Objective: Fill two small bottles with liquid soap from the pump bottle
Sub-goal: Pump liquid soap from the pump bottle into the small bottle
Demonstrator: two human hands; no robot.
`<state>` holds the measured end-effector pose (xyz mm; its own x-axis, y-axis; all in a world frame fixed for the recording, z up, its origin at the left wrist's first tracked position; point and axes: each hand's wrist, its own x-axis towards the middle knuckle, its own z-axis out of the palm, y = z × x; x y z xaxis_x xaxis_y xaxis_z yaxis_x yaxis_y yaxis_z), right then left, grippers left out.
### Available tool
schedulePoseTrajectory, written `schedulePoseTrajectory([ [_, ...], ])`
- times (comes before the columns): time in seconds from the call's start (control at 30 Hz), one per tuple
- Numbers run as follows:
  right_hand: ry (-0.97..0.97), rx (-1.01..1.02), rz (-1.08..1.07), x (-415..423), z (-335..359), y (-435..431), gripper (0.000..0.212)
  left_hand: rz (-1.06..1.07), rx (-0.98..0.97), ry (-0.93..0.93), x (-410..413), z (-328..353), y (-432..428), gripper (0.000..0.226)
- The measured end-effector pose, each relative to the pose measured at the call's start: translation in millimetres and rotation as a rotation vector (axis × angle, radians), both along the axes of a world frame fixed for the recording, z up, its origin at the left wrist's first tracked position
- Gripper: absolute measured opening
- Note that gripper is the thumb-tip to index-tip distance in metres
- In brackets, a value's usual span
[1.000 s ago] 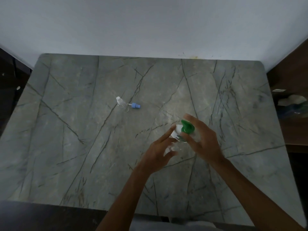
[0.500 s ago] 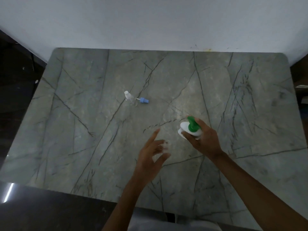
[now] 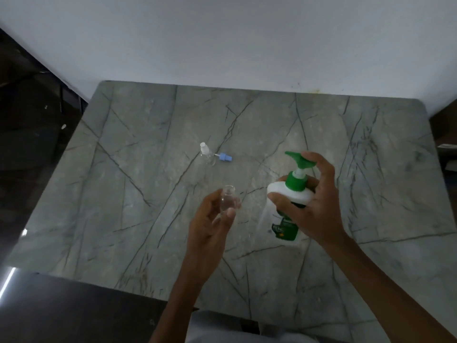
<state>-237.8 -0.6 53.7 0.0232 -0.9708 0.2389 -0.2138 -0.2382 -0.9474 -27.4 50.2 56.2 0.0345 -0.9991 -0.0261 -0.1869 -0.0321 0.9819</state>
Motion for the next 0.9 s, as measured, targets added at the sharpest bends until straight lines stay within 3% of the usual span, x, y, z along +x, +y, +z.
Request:
schedulePoseTrajectory([
  [0.27,0.072,0.035,0.200,42.7,94.9,30.6,0.073,-0.082,-0.008,0.213,15.7,30.7,-5.9,0.032],
  [0.43,0.212,-0.001,0.230,75.4,104.8,36.2,0.071,-0.125,-0.014,0.271,32.3,39.4,-4.3,0.036],
  [0.6,0.257,0.008,0.241,94.4,109.4,36.8,0.068,-0.170,-0.050,0.279,48.6,48.1,-5.2,0.027],
  [0.9,0.296,0.042,0.259,110.7,115.3,34.6,0.062,-0.184,-0.069,0.296,61.7,52.3,-6.0,0.031],
])
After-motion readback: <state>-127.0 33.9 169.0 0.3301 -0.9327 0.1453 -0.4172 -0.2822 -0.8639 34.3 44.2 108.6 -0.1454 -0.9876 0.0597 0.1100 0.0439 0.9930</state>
